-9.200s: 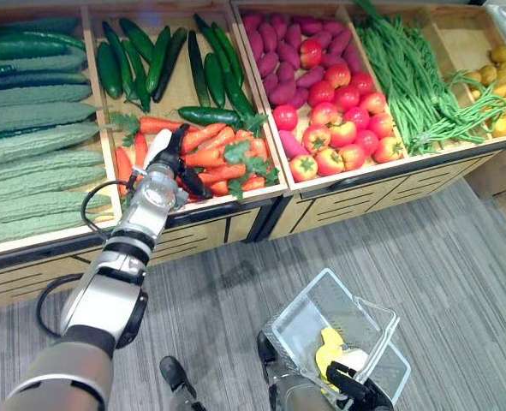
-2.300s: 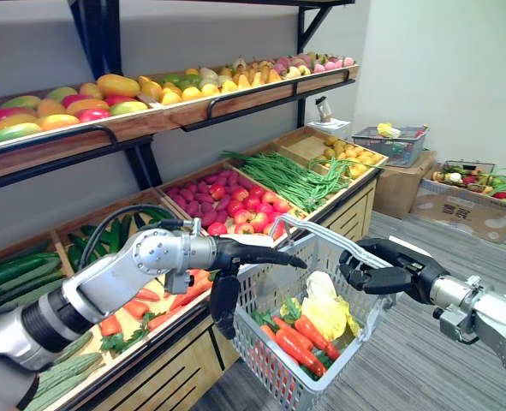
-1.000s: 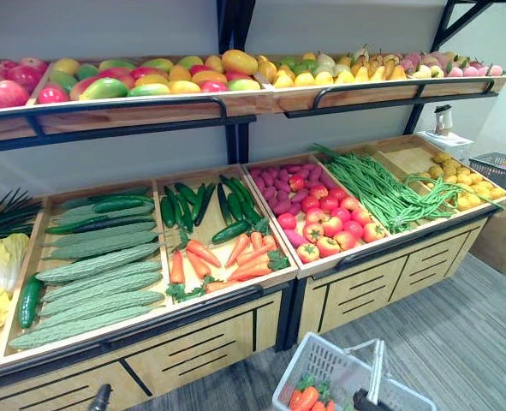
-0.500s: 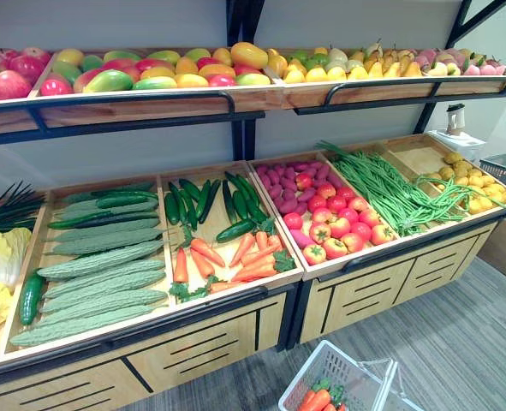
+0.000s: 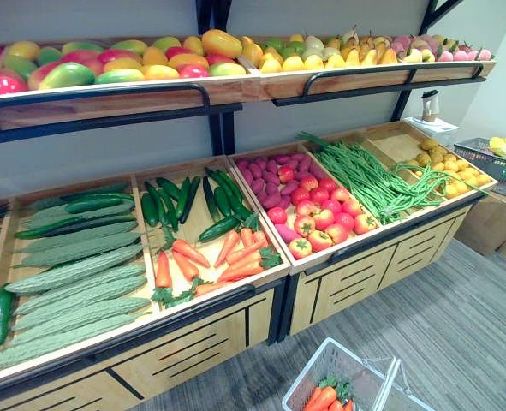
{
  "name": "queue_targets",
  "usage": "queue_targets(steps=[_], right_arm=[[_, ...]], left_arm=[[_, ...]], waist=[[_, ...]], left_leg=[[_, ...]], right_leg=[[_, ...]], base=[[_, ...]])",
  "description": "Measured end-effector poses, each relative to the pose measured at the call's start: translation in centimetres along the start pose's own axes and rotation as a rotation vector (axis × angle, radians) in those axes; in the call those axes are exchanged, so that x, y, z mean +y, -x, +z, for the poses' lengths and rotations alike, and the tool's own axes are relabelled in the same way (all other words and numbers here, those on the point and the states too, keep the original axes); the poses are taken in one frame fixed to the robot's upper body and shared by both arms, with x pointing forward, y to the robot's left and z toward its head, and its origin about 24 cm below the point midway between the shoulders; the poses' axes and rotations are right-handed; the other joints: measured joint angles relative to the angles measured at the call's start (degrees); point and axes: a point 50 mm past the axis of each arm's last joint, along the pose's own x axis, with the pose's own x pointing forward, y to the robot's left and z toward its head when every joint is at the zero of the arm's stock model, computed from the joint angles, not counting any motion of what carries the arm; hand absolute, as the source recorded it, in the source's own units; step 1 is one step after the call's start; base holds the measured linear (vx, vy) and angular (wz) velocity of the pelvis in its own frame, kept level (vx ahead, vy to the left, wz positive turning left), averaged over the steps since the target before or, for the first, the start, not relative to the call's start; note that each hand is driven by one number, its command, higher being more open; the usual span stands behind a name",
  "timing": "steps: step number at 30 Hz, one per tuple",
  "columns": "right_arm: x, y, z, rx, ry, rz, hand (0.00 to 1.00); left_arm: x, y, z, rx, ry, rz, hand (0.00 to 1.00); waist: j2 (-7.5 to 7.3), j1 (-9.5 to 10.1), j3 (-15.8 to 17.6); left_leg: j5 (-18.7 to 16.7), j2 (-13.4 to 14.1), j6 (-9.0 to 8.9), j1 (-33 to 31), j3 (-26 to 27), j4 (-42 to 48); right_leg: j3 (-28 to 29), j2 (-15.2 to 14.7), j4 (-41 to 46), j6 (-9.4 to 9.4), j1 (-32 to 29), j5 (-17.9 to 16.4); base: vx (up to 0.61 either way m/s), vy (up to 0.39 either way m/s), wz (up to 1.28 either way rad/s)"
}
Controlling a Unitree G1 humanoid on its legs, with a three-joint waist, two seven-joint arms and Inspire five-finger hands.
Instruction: Pick vegetable in the basket
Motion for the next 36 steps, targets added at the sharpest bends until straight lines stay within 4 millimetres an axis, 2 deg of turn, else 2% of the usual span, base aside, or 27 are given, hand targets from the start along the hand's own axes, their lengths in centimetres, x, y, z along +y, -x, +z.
queue_targets(steps=[10, 13, 18, 20, 22, 23, 24, 25, 28, 29, 32, 36], right_arm=[[0.0, -0.1, 0.2, 0.003, 0.001, -0.003, 0.0], [-0.1, -0.1, 0.3, -0.001, 0.0, -0.004, 0.0], [0.0, -0.1, 0.3, -0.01, -0.002, -0.002, 0.0], [0.3, -0.1, 0.4, -0.01, 0.016, 0.007, 0.0], [0.6, -0.2, 0.9, -0.022, 0.046, 0.022, 0.0], [0.6, -0.2, 1.0, -0.024, 0.056, 0.023, 0.0], [0.3, -0.2, 1.2, -0.025, 0.07, 0.016, 0.0], [0.0, -0.2, 1.2, -0.022, 0.072, 0.006, 0.0], [-1.0, 0.0, 0.5, 0.01, 0.045, -0.029, 0.0], [-0.8, 0.0, 0.7, 0.004, 0.035, -0.026, 0.0], [-0.1, -0.2, 1.4, -0.016, -0.02, -0.01, 0.0], [0.0, -0.2, 1.4, -0.024, -0.086, -0.02, 0.0]], left_arm=[[0.1, -0.1, 0.8, -0.002, -0.011, -0.003, 1.0], [0.1, -0.1, 0.8, 0.0, -0.021, -0.003, 1.0], [0.1, -0.1, 0.9, 0.005, -0.063, -0.004, 1.0], [0.1, -0.1, 0.8, 0.007, -0.064, -0.004, 1.0], [0.2, -0.1, 0.8, 0.007, -0.046, -0.003, 1.0], [0.2, -0.1, 0.8, 0.004, -0.039, -0.003, 1.0], [0.2, -0.1, 0.9, -0.002, -0.035, -0.004, 1.0], [0.1, -0.1, 1.1, -0.013, -0.027, -0.006, 1.0], [-0.4, -0.1, 1.7, -0.049, -0.012, -0.017, 1.0], [-0.5, -0.1, 1.9, -0.057, -0.008, -0.019, 1.0], [-0.8, -0.2, 2.1, -0.061, -0.005, -0.029, 1.0], [-1.1, -0.2, 2.6, -0.068, -0.038, -0.035, 1.0]], waist=[[-0.55, -0.62, 1.85], [-0.59, -0.7, 1.82], [-0.46, -1.4, 1.87], [-0.2, -1.43, 1.95], [0.08, -1.35, 3.06], [0.05, -1.35, 3.47], [0.05, -1.65, 3.99], [0.11, -2.2, 4.12], [0.09, -2.51, 5.23], [-0.23, -2.49, 5.93], [0.32, -2.47, 7.31], [0.48, -2.46, 8.18]], left_leg=[[-0.87, -0.07, 0.42, 0.48, 0.45, 0.77], [-1.89, 0.16, 0.23, 0.22, 2.46, 1.79], [-3.02, 0.33, -0.01, 1.52, 8.7, 2.22], [-3.13, 0.9, -0.08, 2.57, 11.77, 2.15], [-3.12, 1.21, 0.03, 4.76, 17.8, 2.61], [-3.31, 1.17, 0.39, 5.37, 18.98, 3.03], [-3.71, 1.2, 1.11, 6.09, 20.25, 3.96], [-3.79, 1.31, 1.25, 6.25, 20.48, 4.34], [-3.81, 1.6, 1.25, 6.41, 20.28, 5.8], [-3.83, 1.89, 1.27, 6.33, 20.27, 6.57], [-3.84, 2.86, 1.25, 5.32, 20.29, 7.1], [-3.81, 4.81, 1.16, 3.87, 20.01, 10.39]], right_leg=[[0.58, 0.06, 0.22, -0.26, 0.05, -0.17], [2.64, 0.57, 0.39, 0.15, -1.13, 0.15], [8.17, 2.27, 0.86, 0.04, -4.1, 1.34], [6.28, 3.7, 1.79, -1.0, -5.32, 2.67], [-4.57, 5.75, 2.11, -4.37, -6.31, 5.29], [-7.35, 5.98, 2.08, -5.16, -6.31, 5.64], [-11.44, 6.1, 2.1, -6.84, -6.29, 5.53], [-12.91, 5.85, 2.24, -7.68, -6.3, 5.1], [-13.42, 6.14, 2.36, -7.69, -6.03, 5.1], [-13.76, 6.23, 2.03, -7.56, -5.87, 4.86], [-16.96, 6.23, 2.37, -7.77, -6.97, 4.7], [-17.7, 6.73, 6.05, -9.51, -9.06, 2.74]], base=[[0.01, 0.005, -0.05], [-0.02, 0.01, -0.37], [0.02, 0.043, -0.67], [0.03, 0.017, -0.91], [0.01, -0.052, -1.42], [-0.01, -0.067, -1.36], [-0.04, -0.08, -0.86], [-0.05, -0.079, -0.67], [-0.05, -0.067, -0.19], [-0.07, -0.103, -0.15], [-0.08, -0.121, -0.13], [-0.03, -0.1, -0.01]])
